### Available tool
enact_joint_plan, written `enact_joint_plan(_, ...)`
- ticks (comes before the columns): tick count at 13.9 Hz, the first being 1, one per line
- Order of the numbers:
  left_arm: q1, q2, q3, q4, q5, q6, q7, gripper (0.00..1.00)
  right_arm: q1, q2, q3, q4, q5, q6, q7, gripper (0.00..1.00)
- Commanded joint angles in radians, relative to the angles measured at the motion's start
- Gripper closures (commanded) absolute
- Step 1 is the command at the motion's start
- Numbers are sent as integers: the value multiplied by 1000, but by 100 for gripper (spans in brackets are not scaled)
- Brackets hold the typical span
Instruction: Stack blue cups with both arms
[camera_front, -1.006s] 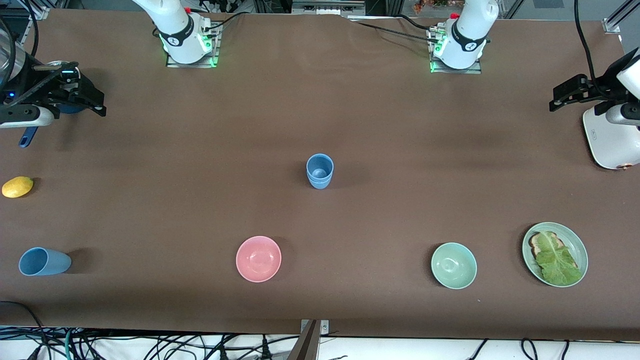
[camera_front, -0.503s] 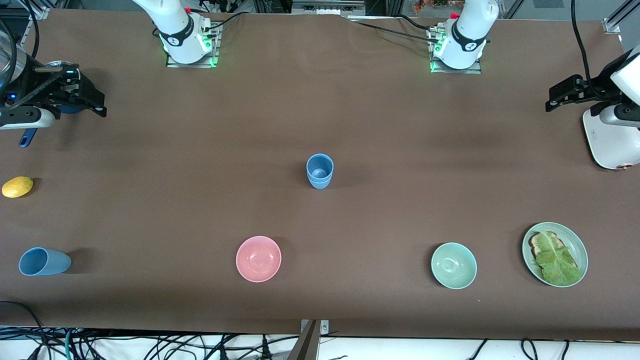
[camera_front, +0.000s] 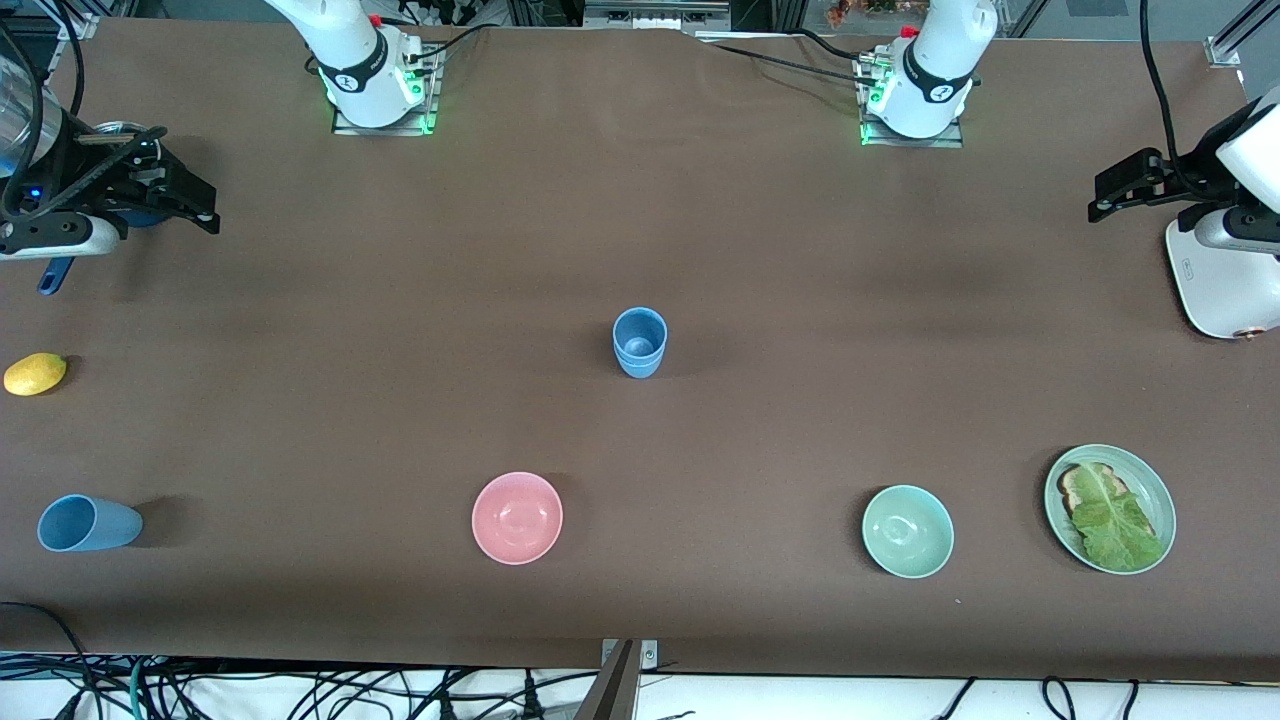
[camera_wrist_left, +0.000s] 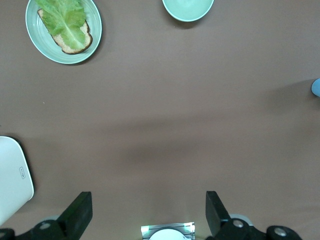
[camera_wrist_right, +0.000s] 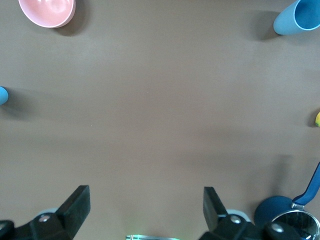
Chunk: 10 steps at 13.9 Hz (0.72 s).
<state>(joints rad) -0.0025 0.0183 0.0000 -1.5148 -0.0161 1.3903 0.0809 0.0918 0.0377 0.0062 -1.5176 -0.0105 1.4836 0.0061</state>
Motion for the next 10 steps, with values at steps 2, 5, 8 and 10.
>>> enact_joint_plan(2,-1,-11,-1,4,-21,-20,-10,0,-7,-7,9,10,27,-3,-4,0)
enact_joint_plan(5,-1,-18,-2,2,-21,-24,-6,0,-7,-6,11,19,27,-2,-3,0)
enact_joint_plan(8,-2,-23,-2,1,-21,-36,-4,0,-7,-7,12,19,26,-3,-8,0)
enact_joint_plan(10,-2,-23,-2,-1,-21,-37,-4,0,-7,-7,11,19,27,-3,-8,0)
